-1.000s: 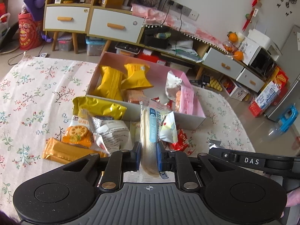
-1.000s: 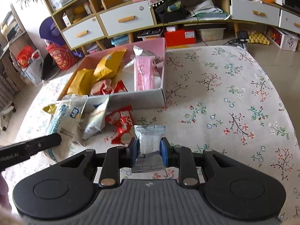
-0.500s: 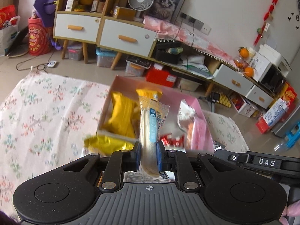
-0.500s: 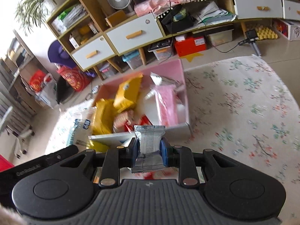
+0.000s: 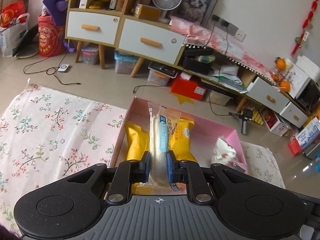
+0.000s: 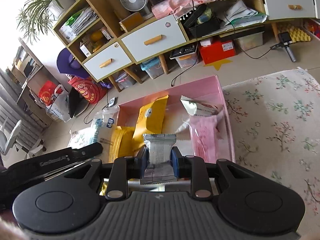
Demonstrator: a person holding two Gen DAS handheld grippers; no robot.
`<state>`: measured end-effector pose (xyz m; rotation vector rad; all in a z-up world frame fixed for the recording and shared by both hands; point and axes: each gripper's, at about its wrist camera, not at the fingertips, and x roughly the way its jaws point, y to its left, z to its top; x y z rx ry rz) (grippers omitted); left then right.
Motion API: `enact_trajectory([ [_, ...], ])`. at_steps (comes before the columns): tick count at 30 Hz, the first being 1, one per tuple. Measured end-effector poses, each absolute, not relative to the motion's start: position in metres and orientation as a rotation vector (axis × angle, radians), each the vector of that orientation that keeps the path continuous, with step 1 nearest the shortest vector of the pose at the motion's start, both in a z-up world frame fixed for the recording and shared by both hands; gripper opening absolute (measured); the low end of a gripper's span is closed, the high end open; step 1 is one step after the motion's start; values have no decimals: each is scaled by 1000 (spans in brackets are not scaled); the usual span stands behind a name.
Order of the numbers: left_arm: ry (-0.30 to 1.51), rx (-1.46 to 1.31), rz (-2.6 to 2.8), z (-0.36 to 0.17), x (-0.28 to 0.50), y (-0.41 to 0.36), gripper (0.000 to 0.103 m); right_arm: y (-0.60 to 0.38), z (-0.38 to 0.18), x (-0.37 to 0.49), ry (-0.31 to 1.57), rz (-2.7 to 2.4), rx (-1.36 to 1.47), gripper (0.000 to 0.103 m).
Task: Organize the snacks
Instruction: 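Carry the milk stick pack and silver candy over the pink box, then open both tools to drop the snacks into the box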
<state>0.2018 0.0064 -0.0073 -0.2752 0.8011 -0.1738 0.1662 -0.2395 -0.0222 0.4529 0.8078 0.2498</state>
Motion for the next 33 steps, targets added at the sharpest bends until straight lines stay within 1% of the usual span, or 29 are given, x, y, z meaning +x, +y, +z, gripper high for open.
enact_trajectory([
  [9,847,-302,-144,-29,235,0,15,-239,-29,181,797,265,506,23],
  [14,833,-302,-161,-32,245,-7,15,-237,-32,187,800,262,504,24],
  [17,819,-299,-180,-33,249,-8,15,-238,-32,189,801,258,516,26],
  [18,817,-302,-195,-34,251,-8,16,-239,-32,188,803,257,522,26],
  [19,822,-299,-208,-35,253,-8,19,-239,-32,189,804,255,527,27],
  [21,815,-289,-214,-36,252,-9,19,-241,-31,187,801,248,532,39],
  [24,807,-270,-232,-35,246,-9,23,-243,-30,185,794,234,530,50],
  [26,802,-260,-237,-33,240,-9,29,-244,-29,184,795,226,535,54],
  [28,795,-244,-247,-29,233,-9,44,-246,-27,182,793,222,539,58],
  [29,789,-231,-252,-27,229,-9,48,-246,-26,181,793,219,539,60],
  [31,775,-204,-260,-23,221,-10,60,-246,-25,179,798,211,533,64],
  [33,770,-182,-262,-20,213,-10,68,-245,-22,176,805,205,522,69],
])
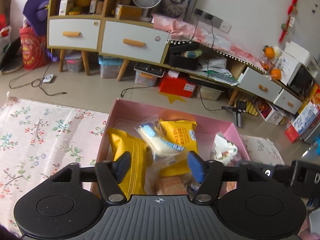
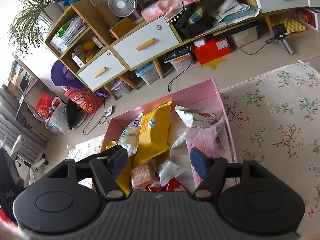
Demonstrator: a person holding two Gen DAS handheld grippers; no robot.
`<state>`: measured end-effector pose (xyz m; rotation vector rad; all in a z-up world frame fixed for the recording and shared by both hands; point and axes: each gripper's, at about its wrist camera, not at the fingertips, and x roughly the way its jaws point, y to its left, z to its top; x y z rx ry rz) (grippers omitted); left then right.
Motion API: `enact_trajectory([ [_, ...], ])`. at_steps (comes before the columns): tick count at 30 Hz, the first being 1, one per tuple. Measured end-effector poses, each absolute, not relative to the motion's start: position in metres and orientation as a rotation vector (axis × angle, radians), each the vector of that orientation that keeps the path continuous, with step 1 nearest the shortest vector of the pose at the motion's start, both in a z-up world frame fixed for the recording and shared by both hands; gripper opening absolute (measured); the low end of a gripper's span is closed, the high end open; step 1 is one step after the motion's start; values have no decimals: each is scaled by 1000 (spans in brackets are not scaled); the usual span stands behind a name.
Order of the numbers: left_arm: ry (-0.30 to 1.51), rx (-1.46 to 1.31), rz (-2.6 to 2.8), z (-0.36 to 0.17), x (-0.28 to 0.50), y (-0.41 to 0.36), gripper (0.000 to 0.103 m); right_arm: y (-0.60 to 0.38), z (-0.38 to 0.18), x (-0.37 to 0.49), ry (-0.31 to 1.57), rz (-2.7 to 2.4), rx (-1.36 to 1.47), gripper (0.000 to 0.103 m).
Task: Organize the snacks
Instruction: 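Open both tools to drop the snacks into the box, then move both open tools back over the snack pile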
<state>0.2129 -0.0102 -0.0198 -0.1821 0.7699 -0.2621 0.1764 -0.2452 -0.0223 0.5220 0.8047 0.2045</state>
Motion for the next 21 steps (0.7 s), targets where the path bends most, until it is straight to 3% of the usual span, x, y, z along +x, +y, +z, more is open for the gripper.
enact_trajectory([
  [8,756,-173,-267,-5,177,-3,82,-246,-9,157,797,176,465,86],
  [21,776,-122,-240,10,115,24,97,-244,-3,115,808,131,373,99],
])
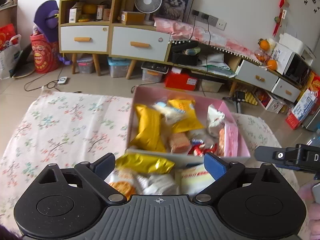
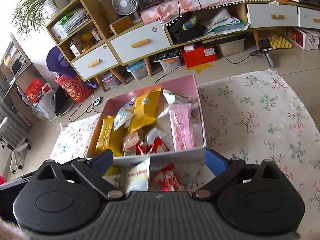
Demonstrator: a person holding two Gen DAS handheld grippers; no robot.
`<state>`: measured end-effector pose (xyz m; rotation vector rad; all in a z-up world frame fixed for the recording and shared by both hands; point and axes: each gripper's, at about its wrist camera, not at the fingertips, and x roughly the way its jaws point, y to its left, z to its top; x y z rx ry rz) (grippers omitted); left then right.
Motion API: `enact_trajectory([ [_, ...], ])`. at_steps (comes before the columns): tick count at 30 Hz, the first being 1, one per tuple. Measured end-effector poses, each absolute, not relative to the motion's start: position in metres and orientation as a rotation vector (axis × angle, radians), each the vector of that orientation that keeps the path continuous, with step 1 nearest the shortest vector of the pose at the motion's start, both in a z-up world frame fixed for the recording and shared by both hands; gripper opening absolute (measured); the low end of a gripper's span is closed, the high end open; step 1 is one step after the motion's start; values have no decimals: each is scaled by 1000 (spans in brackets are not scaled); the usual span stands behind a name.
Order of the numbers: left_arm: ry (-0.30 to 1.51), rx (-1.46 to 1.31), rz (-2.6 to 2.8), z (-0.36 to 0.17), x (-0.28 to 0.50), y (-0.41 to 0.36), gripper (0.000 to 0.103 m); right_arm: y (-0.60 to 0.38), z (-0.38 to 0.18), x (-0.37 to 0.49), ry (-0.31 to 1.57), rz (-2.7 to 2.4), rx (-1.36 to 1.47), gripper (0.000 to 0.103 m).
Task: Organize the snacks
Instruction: 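Move both open tools back over the snack pile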
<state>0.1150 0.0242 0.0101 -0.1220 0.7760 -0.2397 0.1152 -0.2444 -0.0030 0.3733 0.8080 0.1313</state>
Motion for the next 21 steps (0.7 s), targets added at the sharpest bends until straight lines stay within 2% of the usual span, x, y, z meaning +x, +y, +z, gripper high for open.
enact_trajectory([
  [12,831,-123,-181,-16,83,52,100,-243,-18,84,782,117,284,103],
  [21,814,27,-291,-39,76,62,100,-233,-29,65,730,180,109,103],
])
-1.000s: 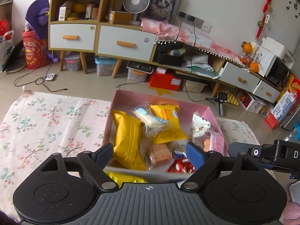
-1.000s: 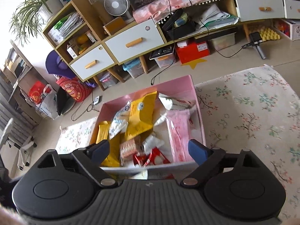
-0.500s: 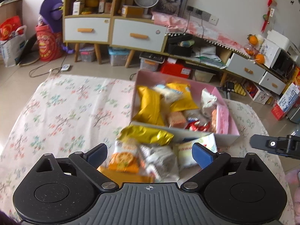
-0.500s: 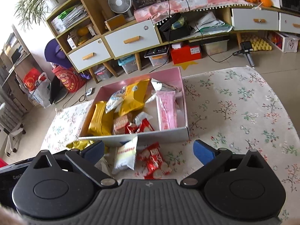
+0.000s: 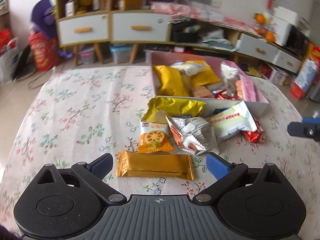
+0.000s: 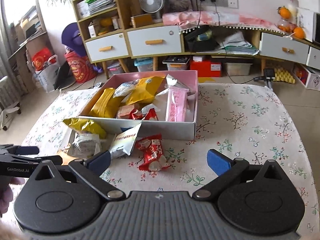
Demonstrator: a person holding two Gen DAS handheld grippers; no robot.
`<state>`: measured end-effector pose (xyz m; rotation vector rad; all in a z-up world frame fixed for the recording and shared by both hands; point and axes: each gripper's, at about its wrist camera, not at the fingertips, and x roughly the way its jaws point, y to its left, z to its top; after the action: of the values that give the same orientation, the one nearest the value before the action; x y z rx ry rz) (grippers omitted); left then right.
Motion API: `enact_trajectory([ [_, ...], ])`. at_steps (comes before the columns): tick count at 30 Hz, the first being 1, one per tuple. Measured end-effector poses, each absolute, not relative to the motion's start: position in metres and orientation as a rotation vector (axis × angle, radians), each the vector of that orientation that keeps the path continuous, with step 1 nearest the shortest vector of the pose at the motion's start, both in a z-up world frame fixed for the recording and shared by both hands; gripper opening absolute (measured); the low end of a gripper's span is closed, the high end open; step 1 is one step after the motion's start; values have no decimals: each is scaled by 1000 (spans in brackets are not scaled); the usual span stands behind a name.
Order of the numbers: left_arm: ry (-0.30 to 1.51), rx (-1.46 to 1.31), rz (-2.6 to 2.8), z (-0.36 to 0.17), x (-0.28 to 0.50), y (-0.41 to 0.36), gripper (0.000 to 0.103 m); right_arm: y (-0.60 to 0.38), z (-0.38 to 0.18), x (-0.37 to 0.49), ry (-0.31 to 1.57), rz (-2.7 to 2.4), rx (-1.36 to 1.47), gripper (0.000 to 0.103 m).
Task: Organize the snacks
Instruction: 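Move both open tools back over the snack pile, then grasp the gold bar pack with the left tool while the right tool grasps the red candy pack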
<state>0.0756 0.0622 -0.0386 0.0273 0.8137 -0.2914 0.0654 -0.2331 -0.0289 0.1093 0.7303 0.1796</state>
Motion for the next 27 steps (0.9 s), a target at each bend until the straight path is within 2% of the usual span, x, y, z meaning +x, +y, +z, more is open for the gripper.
enact_trajectory([
  [9,755,223,-532,-53,91,59,99,-229,-38,65,711,227,48,103],
  [18,832,316,-623,-77,92,50,97,-222,-59,75,745,294,-16,102],
  [27,902,291,-700,-74,72,56,97,-216,-70,77,783,312,-37,102],
])
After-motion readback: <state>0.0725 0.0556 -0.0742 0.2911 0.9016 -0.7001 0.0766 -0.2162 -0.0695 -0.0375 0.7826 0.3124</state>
